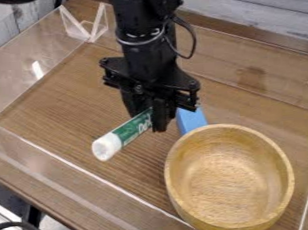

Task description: Remove the green marker from inside the brown bowl and put it on the table

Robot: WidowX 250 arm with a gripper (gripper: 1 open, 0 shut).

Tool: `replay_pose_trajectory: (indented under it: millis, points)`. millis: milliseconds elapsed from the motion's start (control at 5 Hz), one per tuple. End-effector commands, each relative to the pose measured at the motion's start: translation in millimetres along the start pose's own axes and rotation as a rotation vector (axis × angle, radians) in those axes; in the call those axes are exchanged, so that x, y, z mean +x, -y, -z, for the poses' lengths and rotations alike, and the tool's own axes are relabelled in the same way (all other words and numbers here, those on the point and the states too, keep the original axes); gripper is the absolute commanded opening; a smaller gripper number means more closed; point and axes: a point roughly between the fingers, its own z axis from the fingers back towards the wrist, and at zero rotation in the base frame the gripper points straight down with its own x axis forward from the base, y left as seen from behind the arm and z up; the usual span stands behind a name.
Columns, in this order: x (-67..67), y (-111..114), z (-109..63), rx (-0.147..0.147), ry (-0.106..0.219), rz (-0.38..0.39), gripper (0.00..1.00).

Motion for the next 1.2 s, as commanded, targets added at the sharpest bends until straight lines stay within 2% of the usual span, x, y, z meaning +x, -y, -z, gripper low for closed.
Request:
replay_pose_trajectory:
  millis: [0, 1000]
  points:
    - [12.4, -2, -5.2, -0.005, 0.045, -0.002, 0.00]
    - [36.2, -20, 18.6, 0.012, 0.072, 0.024, 0.00]
